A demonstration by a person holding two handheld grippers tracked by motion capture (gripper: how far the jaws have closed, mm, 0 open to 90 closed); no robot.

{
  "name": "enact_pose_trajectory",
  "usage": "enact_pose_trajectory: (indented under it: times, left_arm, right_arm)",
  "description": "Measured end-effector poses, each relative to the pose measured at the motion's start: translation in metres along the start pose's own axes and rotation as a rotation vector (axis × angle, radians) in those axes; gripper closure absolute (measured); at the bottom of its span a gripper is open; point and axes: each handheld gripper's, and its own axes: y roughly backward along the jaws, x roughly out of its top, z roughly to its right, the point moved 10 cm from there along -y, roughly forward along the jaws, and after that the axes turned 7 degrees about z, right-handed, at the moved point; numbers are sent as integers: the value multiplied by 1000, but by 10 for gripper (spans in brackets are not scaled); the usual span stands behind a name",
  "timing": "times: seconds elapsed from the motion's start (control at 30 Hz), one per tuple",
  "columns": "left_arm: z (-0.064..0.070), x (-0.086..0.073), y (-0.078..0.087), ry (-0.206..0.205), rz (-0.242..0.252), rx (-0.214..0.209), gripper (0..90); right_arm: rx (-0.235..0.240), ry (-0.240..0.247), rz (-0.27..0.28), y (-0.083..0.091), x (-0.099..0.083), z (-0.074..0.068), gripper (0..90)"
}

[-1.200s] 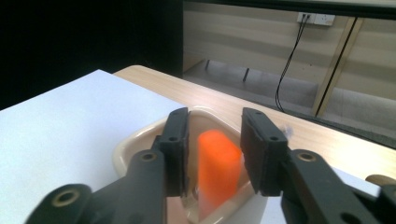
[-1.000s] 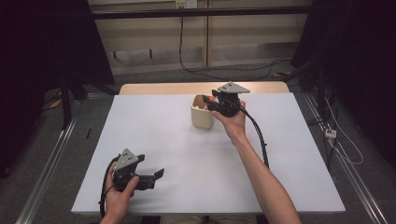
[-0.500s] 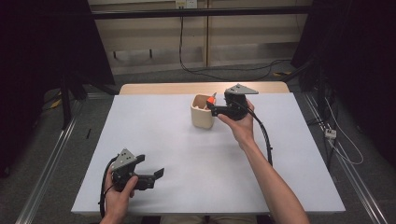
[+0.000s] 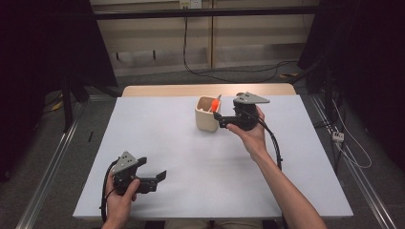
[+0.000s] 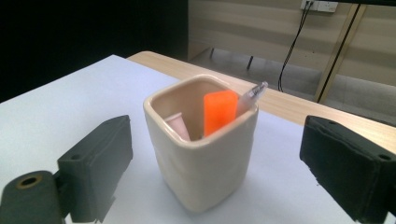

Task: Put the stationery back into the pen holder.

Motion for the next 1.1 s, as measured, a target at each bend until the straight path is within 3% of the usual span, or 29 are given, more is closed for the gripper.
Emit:
enact_pose_trajectory:
  times: [0.27, 0.5, 0.83, 1.1]
  left_arm:
    - [0, -1, 0, 0, 0, 6, 66]
    - [0, 1, 1, -6, 0, 8, 66]
    - [2, -1, -1, -13, -6, 5, 66]
    - [0, 2, 4, 1, 15, 10, 66]
  right_arm:
    - [0, -12, -31, 17, -15, 4, 48]
    - [-10, -25, -21, 32, -18, 7, 54]
    - [-19, 34, -45, 54, -27, 4, 56]
    - [-50, 34, -47, 78, -42, 12, 65]
